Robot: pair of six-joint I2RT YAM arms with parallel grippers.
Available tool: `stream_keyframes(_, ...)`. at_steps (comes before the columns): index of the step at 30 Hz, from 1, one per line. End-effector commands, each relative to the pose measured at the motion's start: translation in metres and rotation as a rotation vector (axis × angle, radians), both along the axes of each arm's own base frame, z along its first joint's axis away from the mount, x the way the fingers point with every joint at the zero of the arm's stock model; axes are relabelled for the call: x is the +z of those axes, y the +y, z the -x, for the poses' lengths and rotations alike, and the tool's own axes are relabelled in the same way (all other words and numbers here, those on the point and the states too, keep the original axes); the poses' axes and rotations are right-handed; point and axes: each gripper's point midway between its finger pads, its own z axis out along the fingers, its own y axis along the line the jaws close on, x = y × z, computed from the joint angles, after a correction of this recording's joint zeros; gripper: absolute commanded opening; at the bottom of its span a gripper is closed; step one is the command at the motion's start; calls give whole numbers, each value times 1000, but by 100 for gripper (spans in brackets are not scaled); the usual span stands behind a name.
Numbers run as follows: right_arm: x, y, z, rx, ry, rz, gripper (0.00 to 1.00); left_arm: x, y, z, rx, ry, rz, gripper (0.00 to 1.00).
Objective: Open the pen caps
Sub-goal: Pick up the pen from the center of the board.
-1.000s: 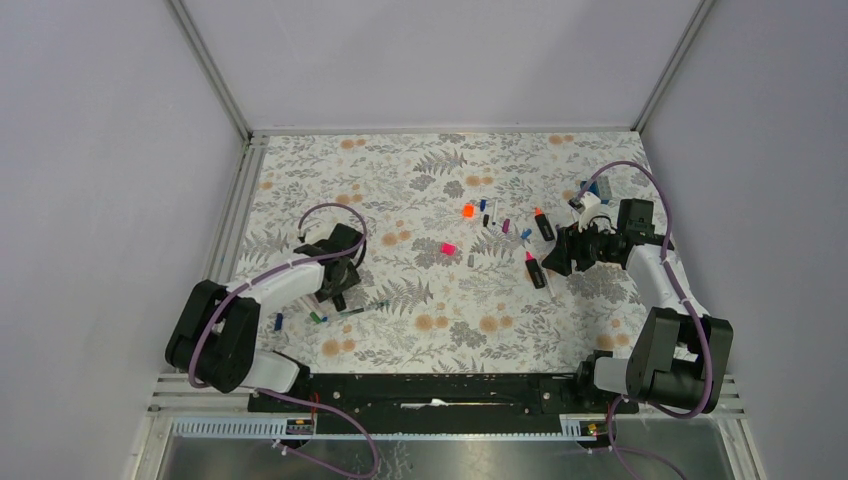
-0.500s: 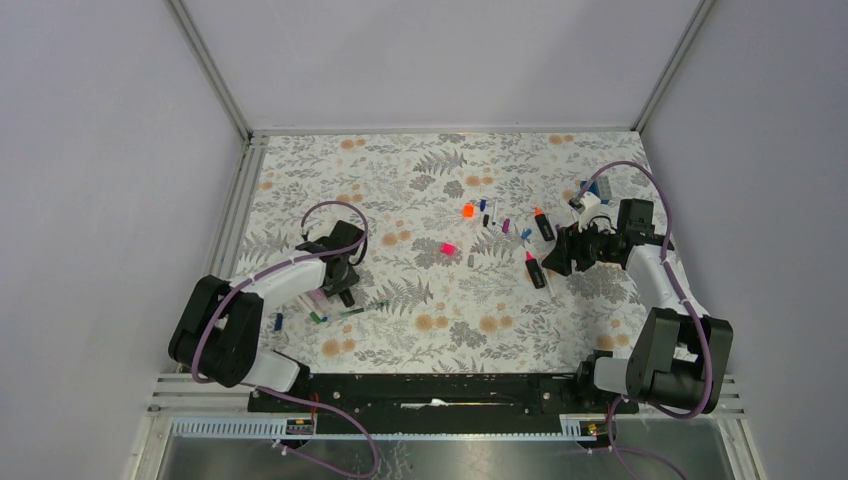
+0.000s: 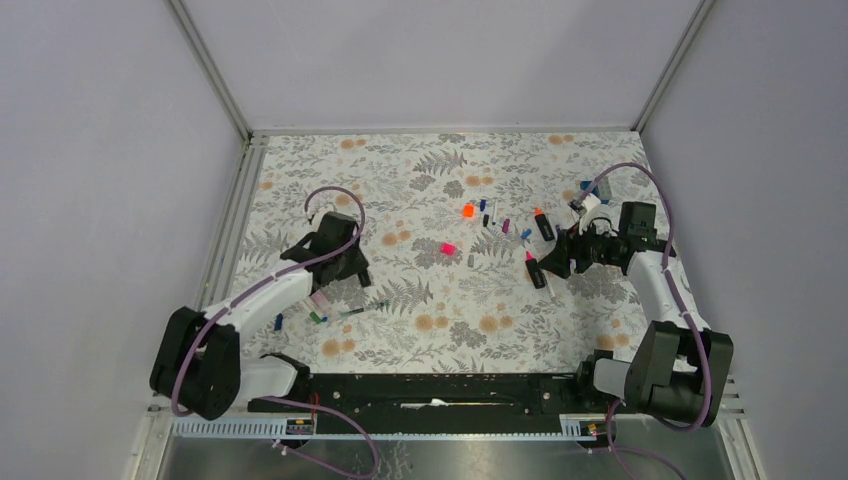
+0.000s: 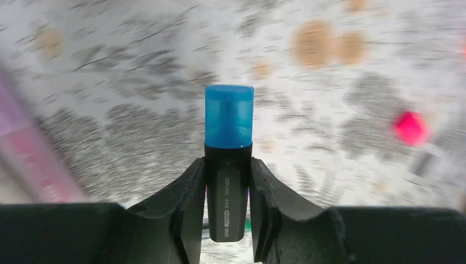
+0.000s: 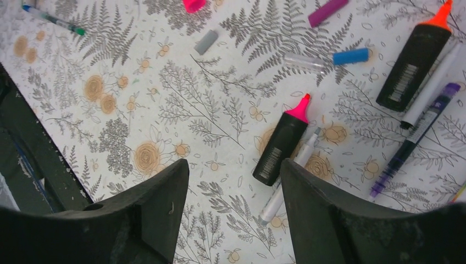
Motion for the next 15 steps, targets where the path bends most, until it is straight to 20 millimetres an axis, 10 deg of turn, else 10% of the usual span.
stream_keyframes(1, 26, 19, 10, 102, -100, -101, 70, 75, -59, -33, -206, -311, 287, 3)
stream_keyframes(8, 71, 48, 31, 222, -159, -318, 83, 181, -151, -17, -557, -697, 748, 1)
stream_keyframes(15, 96, 67, 40, 245, -84, -419, 87, 217, -240, -6, -697, -743, 883, 0)
